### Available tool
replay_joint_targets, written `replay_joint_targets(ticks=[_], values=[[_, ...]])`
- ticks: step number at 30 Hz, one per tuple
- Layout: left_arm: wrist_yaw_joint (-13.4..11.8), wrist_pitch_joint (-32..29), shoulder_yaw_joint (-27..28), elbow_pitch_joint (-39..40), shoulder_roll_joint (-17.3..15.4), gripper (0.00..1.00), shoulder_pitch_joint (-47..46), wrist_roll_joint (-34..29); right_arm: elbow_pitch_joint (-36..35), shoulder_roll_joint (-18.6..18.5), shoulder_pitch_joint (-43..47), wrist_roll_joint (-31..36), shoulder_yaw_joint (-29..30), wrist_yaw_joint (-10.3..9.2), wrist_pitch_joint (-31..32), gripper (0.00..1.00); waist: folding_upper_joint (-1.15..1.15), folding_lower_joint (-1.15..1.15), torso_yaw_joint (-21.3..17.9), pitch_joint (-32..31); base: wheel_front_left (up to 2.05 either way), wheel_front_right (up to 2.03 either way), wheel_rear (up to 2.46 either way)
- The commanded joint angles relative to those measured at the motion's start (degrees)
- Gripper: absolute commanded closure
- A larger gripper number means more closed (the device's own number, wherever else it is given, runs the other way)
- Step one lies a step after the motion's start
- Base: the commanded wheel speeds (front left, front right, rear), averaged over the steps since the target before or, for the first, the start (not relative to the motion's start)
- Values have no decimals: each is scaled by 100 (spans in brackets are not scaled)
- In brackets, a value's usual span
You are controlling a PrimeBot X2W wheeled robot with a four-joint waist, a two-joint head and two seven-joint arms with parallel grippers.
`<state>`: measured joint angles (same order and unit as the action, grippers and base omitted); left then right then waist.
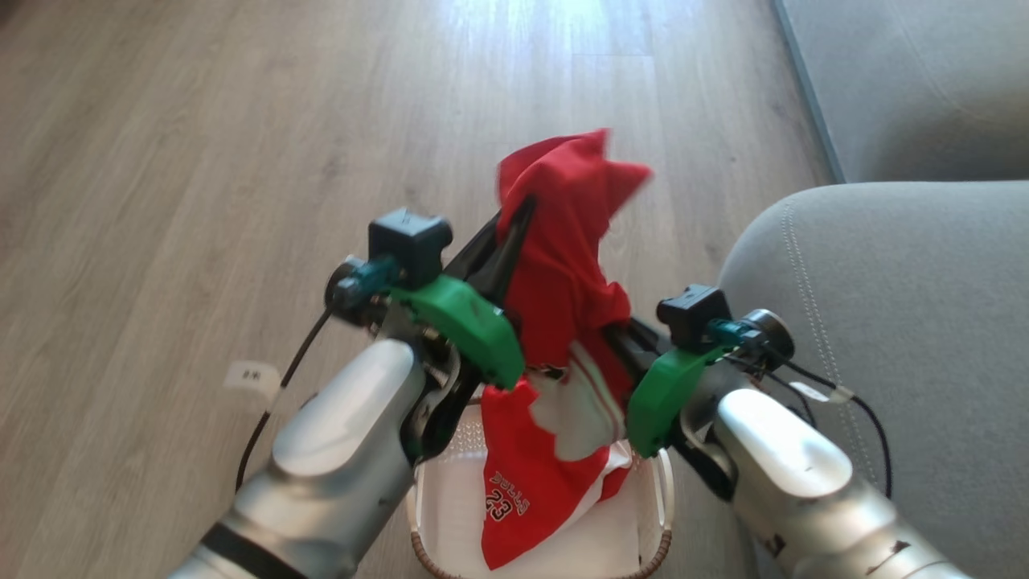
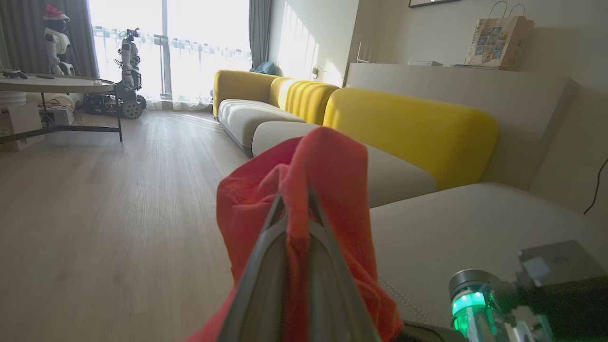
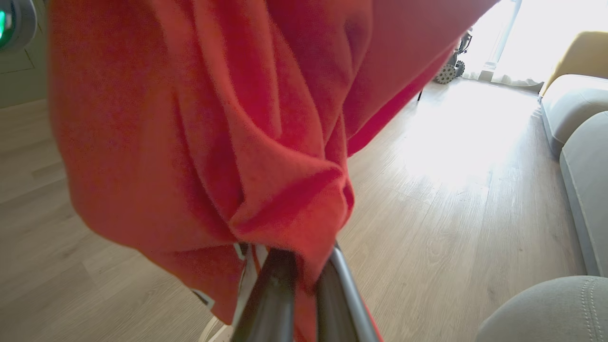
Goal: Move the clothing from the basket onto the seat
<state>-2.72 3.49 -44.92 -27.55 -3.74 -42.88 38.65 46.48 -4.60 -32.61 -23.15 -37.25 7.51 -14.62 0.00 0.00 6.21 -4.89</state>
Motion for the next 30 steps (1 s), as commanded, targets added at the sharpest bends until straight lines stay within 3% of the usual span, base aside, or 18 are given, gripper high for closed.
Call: replay_joint_targets(ticks=[1, 2, 5, 6, 7, 8, 9, 22, 30], values=[[-19, 63, 218, 40, -143, 100, -134, -2, -223, -16, -174, 55, 63, -2, -38, 100, 0, 0, -88, 20, 0, 0, 0], [-22, 96, 226, -40, -156, 100, -93, 10, -254, -48, -177, 66, 128, -2, -38, 100, 0, 0, -132, 28, 0, 0, 0], [-27, 262, 279, -237, -153, 70, 27, 75, -339, -144, -192, 113, 331, -2, -38, 100, 0, 0, -265, 44, 0, 0, 0], [-37, 332, 284, -300, -154, 56, 61, 71, -366, -173, -198, 134, 404, -2, -38, 100, 0, 0, -314, 46, 0, 0, 0], [-49, 403, 286, -361, -152, 22, 91, 64, -392, -203, -207, 157, 475, -2, -38, 100, 0, 0, -361, 51, 0, 0, 0], [-60, 474, 293, -422, -146, 4, 123, 66, -411, -235, -219, 184, 544, -2, -38, 100, 0, 0, -411, 54, 0, 0, 0], [-66, 540, 293, -480, -138, 0, 154, 67, -437, -263, -229, 217, 609, -2, -38, 100, 0, 0, -463, 55, 0, 0, 0], [13, 877, 155, -935, -60, 0, 394, 73, -737, -663, -299, 641, 1323, -2, -38, 100, 0, 0, -1195, 87, 0, 0, 0], [13, 982, 20, -1002, -13, 0, 586, 50, -890, -993, -361, 823, 1601, -2, -38, 100, 0, 0, -1840, 137, 0, 0, 0]])
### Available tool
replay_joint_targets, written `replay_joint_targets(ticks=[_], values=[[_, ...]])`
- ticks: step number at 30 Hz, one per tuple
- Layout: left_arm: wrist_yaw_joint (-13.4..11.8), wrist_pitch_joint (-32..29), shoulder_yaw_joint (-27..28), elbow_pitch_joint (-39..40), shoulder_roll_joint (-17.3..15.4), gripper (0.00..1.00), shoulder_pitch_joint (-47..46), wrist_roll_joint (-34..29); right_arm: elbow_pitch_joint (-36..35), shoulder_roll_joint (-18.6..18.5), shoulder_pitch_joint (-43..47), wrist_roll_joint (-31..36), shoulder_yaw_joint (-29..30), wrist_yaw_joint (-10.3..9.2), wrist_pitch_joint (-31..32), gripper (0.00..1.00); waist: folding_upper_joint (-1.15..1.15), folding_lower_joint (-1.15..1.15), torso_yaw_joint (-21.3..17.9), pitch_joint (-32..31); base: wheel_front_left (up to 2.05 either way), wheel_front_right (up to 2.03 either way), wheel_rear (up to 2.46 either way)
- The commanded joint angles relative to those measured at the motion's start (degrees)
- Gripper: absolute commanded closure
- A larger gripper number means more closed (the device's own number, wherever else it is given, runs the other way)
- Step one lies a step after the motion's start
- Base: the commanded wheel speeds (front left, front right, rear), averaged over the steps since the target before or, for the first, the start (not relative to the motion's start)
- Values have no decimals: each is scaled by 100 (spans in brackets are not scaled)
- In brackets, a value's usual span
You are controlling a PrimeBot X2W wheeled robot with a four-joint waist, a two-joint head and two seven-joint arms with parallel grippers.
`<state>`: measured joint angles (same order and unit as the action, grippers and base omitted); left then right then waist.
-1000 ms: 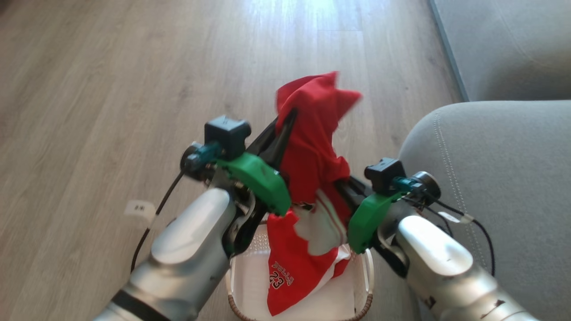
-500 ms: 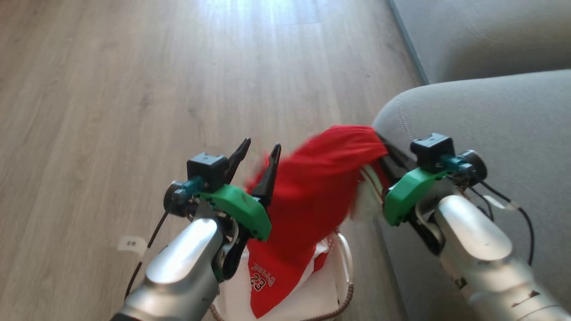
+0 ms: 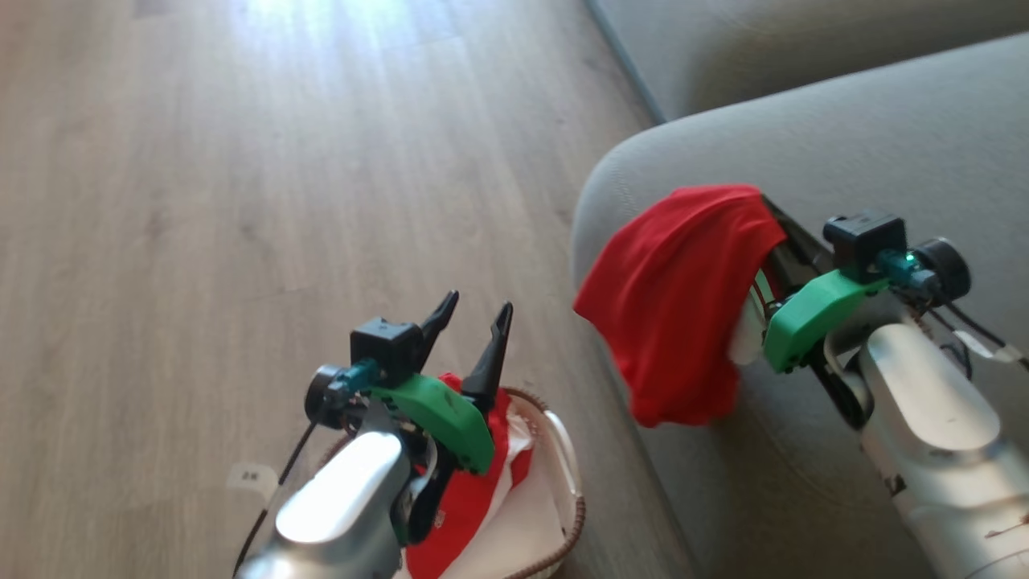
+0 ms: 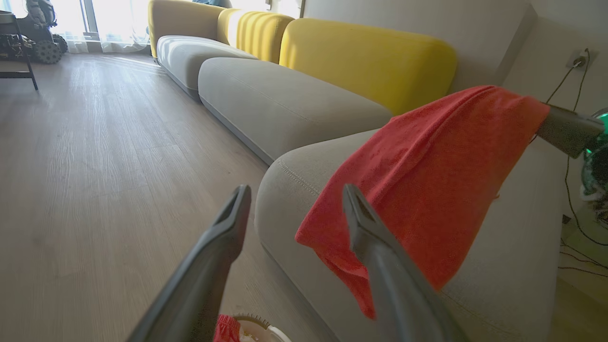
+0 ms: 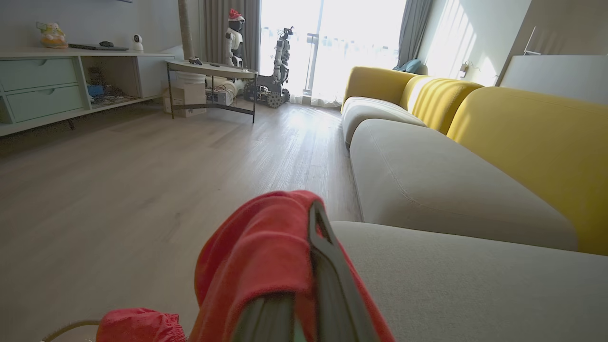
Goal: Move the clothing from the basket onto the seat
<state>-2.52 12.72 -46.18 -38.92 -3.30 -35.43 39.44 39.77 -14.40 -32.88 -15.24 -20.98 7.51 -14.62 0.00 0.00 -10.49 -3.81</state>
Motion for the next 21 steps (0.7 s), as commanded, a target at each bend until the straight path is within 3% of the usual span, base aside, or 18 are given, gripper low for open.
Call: replay_joint_targets(ticks=[1, 12, 21], values=[[-12, 72, 129, 142, -51, 0, -135, -34, -227, -41, -351, 47, -13, -2, -38, 100, 0, 0, -258, 43, 0, 0, 0], [-2, 172, -193, 197, 15, 0, 52, -157, -380, -220, -554, 57, -37, -2, 9, 100, 0, 0, -955, 268, 0, 0, 0], [-35, 205, -430, 312, 36, 0, -13, -265, -529, -350, -766, 3, -97, -2, 238, 100, 0, 0, -1008, 507, 0, 0, 0]])
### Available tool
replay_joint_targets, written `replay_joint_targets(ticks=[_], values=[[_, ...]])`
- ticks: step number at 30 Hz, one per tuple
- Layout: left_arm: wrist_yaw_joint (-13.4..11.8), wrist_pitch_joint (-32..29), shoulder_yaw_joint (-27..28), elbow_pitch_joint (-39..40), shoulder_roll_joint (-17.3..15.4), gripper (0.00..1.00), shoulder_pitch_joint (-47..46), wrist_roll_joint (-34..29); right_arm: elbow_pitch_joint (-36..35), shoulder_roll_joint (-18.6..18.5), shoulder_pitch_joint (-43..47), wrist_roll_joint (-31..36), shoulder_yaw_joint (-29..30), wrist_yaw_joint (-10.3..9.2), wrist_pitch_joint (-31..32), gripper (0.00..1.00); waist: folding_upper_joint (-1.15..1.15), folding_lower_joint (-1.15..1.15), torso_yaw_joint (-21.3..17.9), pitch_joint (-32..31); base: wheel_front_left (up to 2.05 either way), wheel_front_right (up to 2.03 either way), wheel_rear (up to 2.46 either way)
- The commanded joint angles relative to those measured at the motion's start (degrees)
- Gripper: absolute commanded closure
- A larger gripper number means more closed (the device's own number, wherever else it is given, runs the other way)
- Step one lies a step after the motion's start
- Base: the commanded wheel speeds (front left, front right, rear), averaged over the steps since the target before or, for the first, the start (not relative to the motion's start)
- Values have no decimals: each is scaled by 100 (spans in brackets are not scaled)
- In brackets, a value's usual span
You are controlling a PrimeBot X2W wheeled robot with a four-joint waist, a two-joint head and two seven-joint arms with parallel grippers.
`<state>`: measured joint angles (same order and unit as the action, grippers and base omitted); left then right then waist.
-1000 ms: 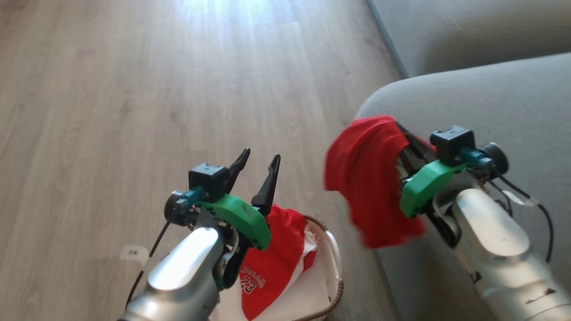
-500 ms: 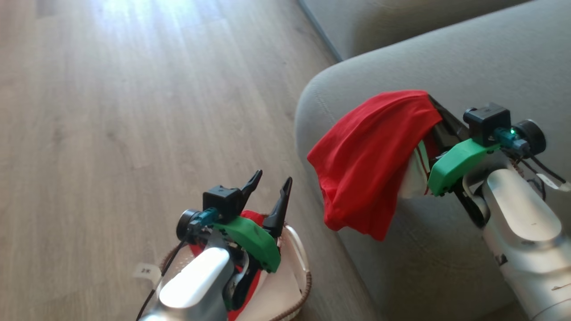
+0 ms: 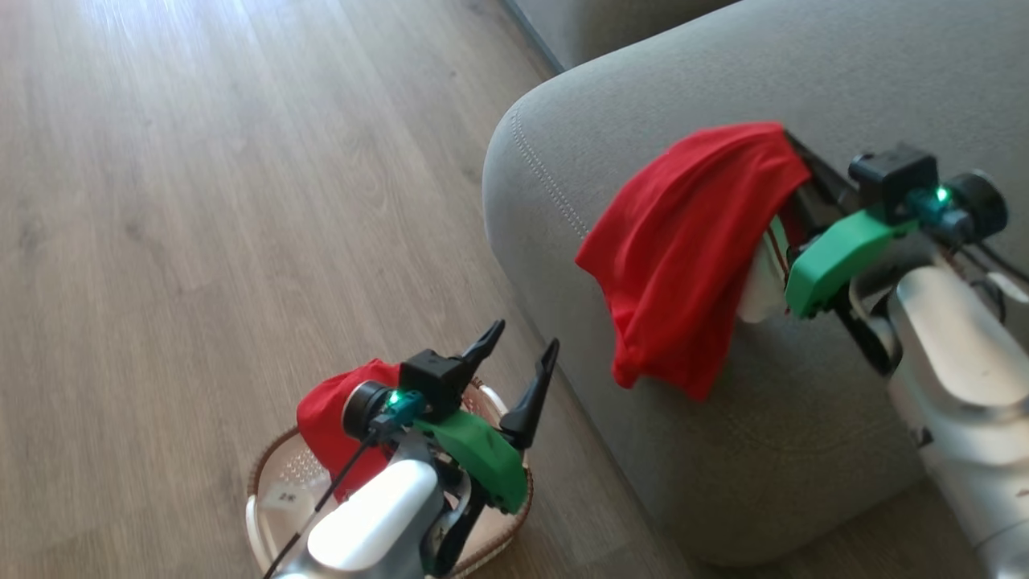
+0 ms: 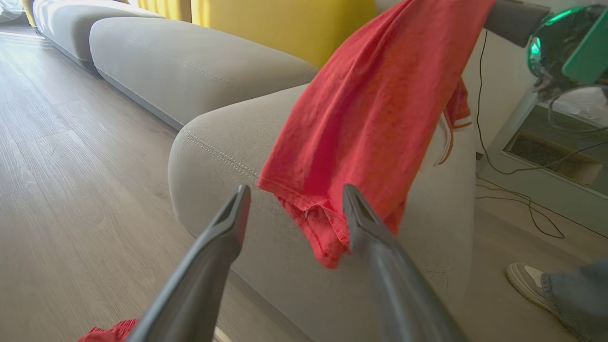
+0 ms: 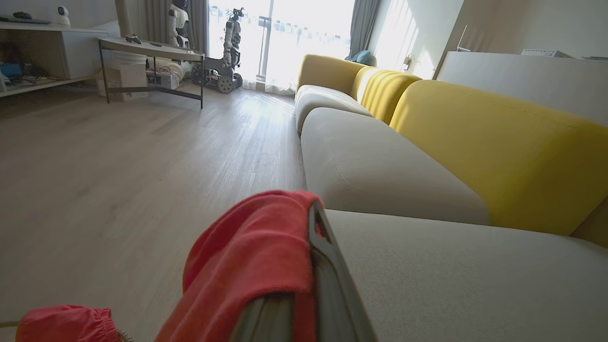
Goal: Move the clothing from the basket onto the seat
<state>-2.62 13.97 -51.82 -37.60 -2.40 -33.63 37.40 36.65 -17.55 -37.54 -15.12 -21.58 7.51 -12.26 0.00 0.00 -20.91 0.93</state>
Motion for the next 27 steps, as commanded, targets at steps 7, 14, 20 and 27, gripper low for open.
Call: replay_joint_targets(ticks=[7, 14, 20, 27], values=[[-97, 94, -33, 490, -50, 0, -369, -241, -53, -349, -1174, 21, 230, -2, 121, 100, 0, 0, 499, 522, 0, 0, 0], [-211, 98, -42, 812, -150, 0, -746, -517, 444, -716, -2275, 182, 837, -2, 200, 100, 0, 0, 940, 1242, 0, 0, 0], [-294, 62, -75, 1128, -281, 0, -1037, -726, 1062, -901, -2979, 685, 1354, -2, 161, 100, 0, 0, 1196, 1790, 0, 0, 0], [-364, -33, -182, 1481, -323, 0, -1252, -895, 1839, -899, -3473, 1546, 2210, -2, -27, 100, 0, 0, 1586, 2387, 0, 0, 0]])
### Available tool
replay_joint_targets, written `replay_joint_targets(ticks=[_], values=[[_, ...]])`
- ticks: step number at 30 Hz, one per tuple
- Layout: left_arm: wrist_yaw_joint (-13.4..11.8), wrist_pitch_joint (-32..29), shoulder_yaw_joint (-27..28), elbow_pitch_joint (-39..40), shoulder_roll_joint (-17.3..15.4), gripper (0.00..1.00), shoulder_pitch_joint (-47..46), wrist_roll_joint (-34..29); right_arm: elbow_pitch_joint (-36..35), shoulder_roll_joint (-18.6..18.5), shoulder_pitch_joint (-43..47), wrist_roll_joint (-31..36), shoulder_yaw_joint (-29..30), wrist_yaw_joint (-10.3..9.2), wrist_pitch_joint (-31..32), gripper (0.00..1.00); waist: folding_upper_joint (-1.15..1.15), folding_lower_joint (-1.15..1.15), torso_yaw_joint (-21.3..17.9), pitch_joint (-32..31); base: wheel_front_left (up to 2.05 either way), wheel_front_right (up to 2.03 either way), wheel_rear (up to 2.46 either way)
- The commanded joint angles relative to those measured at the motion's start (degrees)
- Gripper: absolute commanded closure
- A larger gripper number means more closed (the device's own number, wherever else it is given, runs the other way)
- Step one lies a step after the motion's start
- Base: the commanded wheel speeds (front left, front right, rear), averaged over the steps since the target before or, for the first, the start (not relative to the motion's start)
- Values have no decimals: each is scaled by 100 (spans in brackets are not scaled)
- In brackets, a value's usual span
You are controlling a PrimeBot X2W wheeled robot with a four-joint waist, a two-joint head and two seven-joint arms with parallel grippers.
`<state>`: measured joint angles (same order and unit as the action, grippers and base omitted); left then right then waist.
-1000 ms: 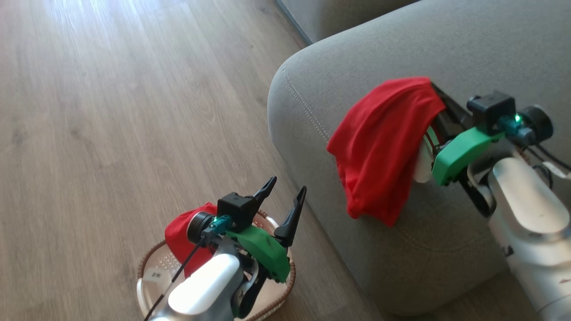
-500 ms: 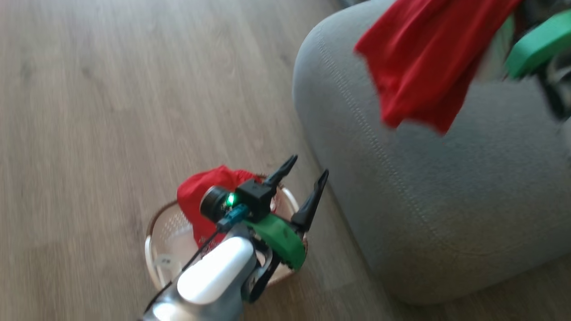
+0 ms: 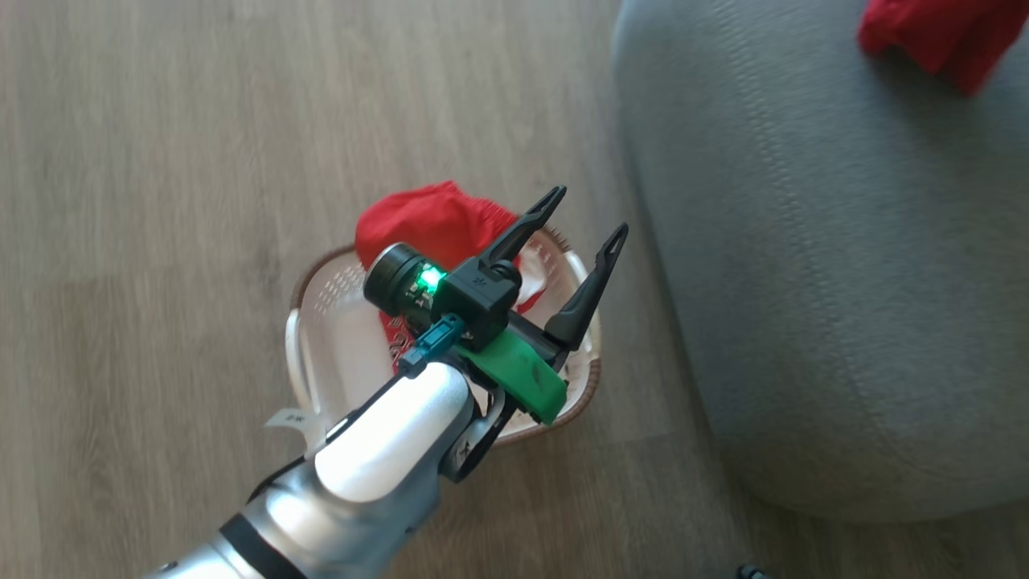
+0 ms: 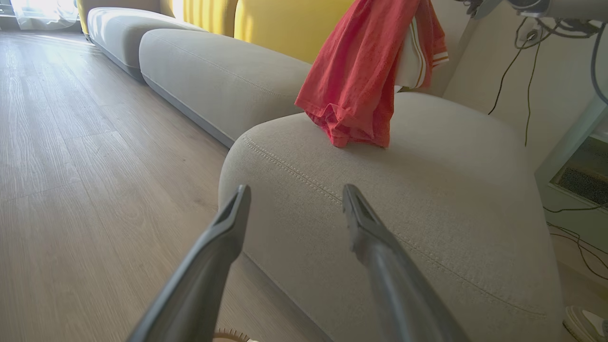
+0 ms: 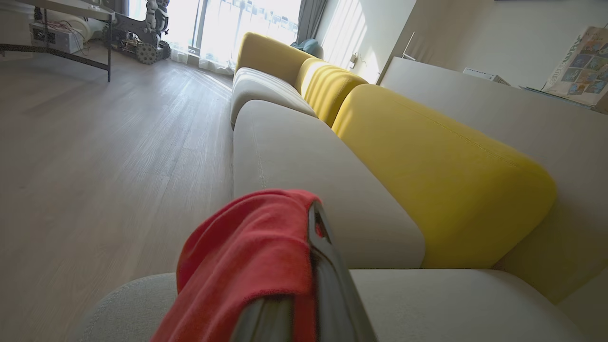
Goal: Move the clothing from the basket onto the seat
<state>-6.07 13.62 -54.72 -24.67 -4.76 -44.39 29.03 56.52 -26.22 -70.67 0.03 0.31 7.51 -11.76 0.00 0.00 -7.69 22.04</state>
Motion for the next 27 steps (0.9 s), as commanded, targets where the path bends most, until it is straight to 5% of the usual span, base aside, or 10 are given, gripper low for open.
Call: replay_joint_targets(ticks=[1, 8, 22, 24, 25, 26, 27], values=[[-28, -17, 87, 221, -96, 0, -198, -83, -44, -10, -179, 131, 188, -2, -101, 100, 0, 0, 322, 349, 0, 0, 0], [-111, -107, 37, 405, -199, 0, -291, -177, 525, 322, 76, 900, 1230, -2, -234, 100, 0, 0, 600, 747, 0, 0, 0], [-150, -141, -46, 507, -267, 0, -310, -182, 872, 817, 546, 2251, 2296, -2, -232, 100, 0, 0, 673, 957, 0, 0, 0], [-149, -131, -43, 479, -273, 0, -295, -161, 860, 857, 569, 2370, 2408, -2, -240, 67, 0, 0, 646, 908, 0, 0, 0], [-150, -126, -40, 468, -275, 0, -287, -149, 873, 887, 574, 2417, 2429, -2, -248, 28, 0, 0, 629, 883, 0, 0, 0], [-154, -118, -34, 457, -278, 0, -277, -137, 886, 908, 579, 2469, 2425, -2, -259, 0, 0, 0, 609, 850, 0, 0, 0], [-157, -107, -25, 446, -281, 0, -264, -124, 906, 925, 590, 2510, 2415, -2, -270, 0, 0, 0, 588, 810, 0, 0, 0]])
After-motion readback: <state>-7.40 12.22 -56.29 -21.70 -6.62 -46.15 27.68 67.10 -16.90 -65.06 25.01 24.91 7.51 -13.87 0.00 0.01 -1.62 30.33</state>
